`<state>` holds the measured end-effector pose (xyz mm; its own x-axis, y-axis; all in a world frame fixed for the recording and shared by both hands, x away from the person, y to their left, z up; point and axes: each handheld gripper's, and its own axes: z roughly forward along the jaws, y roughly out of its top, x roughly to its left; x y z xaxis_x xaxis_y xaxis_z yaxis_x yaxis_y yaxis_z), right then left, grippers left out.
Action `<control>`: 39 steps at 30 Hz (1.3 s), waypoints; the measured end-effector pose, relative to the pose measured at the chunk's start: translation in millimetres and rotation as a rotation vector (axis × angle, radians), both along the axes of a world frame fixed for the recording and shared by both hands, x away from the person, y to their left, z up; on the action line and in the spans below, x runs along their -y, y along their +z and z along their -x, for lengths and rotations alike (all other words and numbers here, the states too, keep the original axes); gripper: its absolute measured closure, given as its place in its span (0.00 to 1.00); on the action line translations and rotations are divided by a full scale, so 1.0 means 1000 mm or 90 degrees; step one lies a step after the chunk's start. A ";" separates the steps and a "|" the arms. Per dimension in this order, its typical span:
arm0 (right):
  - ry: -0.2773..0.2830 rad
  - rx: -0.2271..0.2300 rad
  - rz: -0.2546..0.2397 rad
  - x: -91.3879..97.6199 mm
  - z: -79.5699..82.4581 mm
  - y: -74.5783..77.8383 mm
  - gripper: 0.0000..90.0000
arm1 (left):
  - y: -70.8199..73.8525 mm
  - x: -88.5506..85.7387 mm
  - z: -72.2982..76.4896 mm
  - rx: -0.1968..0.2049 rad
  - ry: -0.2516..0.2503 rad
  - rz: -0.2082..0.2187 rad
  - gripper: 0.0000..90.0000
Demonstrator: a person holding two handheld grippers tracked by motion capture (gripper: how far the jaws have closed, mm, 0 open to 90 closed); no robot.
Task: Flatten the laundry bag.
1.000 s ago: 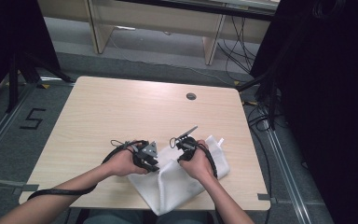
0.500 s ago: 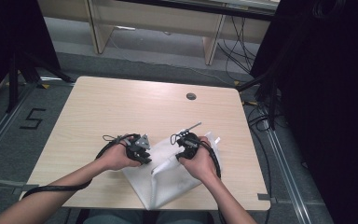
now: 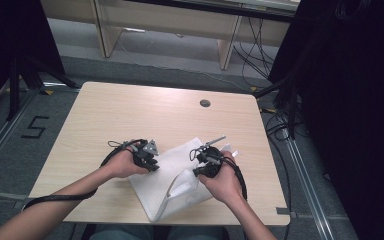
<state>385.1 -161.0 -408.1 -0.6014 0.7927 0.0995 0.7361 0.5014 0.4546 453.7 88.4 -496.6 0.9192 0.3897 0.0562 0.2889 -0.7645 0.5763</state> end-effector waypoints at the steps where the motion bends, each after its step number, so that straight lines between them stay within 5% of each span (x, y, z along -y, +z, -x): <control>1: 0.002 0.001 0.000 0.003 0.003 0.001 0.99 | 0.001 -0.001 -0.001 0.006 0.000 -0.004 0.81; 12: -0.005 -0.008 -0.002 0.014 0.020 -0.002 0.99 | 0.002 -0.013 -0.008 0.035 0.061 -0.035 0.79; 24: -0.026 -0.067 -0.001 0.024 0.044 -0.026 0.99 | 0.003 -0.028 -0.020 0.071 0.099 -0.083 0.79; 26: -0.021 -0.067 0.007 0.025 0.047 -0.029 0.99 | 0.004 -0.033 -0.023 0.087 0.102 -0.117 0.79; 32: -0.023 -0.103 0.012 0.027 0.055 -0.041 0.98 | 0.004 -0.042 -0.028 0.084 0.135 -0.117 0.78; 34: -0.003 -0.091 0.008 0.029 0.054 -0.044 0.97 | 0.004 -0.046 -0.030 0.086 0.143 -0.121 0.78; 36: -0.044 -0.127 0.013 0.029 0.058 -0.044 0.94 | 0.004 -0.051 -0.031 0.082 0.158 -0.113 0.75; 37: -0.016 -0.103 0.002 0.032 0.057 -0.045 0.92 | 0.004 -0.051 -0.031 0.082 0.158 -0.113 0.73; 38: -0.023 -0.113 -0.001 0.032 0.057 -0.044 0.91 | 0.005 -0.052 -0.031 0.078 0.163 -0.115 0.72; 39: -0.038 -0.116 0.000 0.033 0.059 -0.042 0.90 | 0.003 -0.054 -0.030 0.075 0.183 -0.085 0.70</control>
